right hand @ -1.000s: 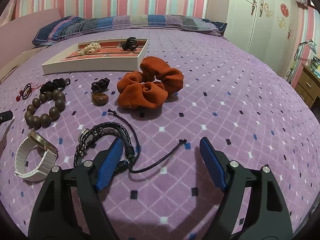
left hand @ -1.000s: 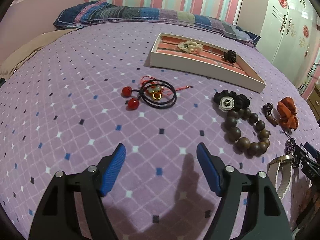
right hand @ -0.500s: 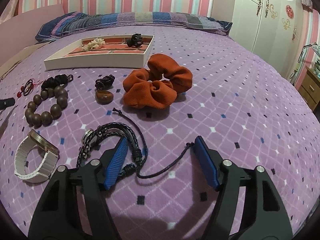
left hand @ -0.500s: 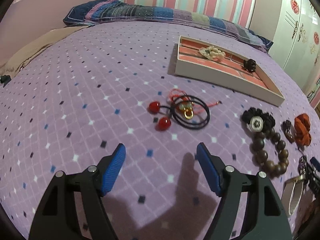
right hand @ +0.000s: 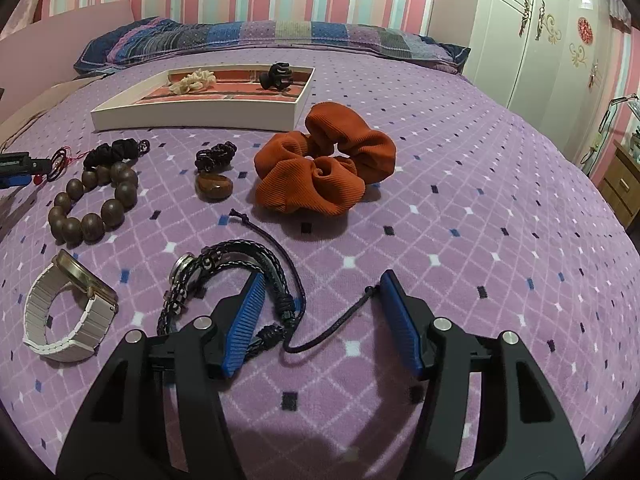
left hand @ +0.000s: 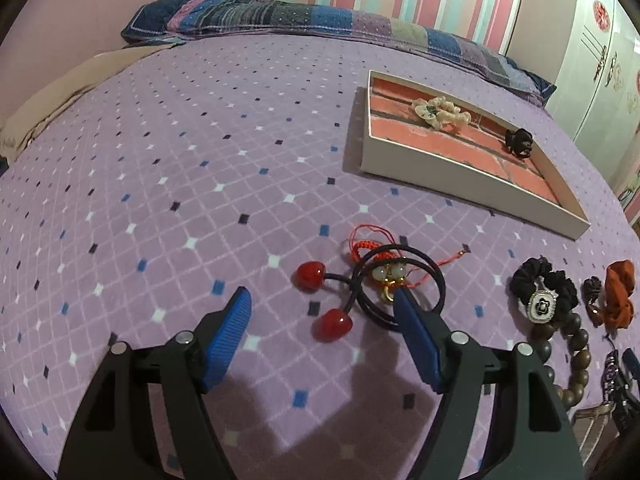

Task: Organize jewelry
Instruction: 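Grasp the red-bead hair tie with the left tool while the right tool grasps the braided leather bracelet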

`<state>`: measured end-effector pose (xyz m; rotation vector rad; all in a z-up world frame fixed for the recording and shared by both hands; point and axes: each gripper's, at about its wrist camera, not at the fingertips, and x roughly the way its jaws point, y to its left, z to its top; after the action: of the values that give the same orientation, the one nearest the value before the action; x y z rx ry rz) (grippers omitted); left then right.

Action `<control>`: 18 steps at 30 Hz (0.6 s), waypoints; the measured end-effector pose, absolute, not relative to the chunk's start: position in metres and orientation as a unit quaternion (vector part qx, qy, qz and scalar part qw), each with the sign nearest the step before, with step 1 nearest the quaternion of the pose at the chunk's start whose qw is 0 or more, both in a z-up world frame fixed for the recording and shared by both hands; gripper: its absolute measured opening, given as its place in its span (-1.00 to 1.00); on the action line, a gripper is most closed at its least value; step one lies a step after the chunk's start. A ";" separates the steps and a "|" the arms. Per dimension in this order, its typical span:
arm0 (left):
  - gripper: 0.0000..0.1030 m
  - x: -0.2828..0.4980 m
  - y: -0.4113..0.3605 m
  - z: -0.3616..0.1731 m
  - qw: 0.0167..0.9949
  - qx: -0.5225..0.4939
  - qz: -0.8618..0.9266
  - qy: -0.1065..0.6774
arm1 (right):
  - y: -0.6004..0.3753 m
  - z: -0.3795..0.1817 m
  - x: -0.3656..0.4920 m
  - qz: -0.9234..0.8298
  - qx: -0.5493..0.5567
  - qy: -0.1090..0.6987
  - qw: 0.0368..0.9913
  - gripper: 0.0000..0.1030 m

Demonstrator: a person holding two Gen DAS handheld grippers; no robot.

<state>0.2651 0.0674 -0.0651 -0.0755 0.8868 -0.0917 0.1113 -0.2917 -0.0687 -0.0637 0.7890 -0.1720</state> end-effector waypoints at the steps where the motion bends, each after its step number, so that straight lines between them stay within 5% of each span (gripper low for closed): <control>1: 0.40 0.266 0.067 -0.066 0.901 -0.034 -0.045 0.429 | -0.292 -0.069 0.111 -0.084 -0.031 0.384 0.919 0.15; 4: 0.35 0.267 0.067 -0.067 0.901 -0.032 -0.045 0.429 | -0.290 -0.070 0.111 -0.080 -0.035 0.384 0.919 0.06; 18: -0.69 0.263 0.085 -0.068 0.901 -0.043 -0.050 0.428 | -0.283 -0.070 0.109 -0.045 -0.036 0.384 0.922 -0.64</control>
<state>0.2626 0.0851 -0.0681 -0.0892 0.8853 -0.1024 0.1090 -0.2834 -0.0696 -0.0738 0.7883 -0.0917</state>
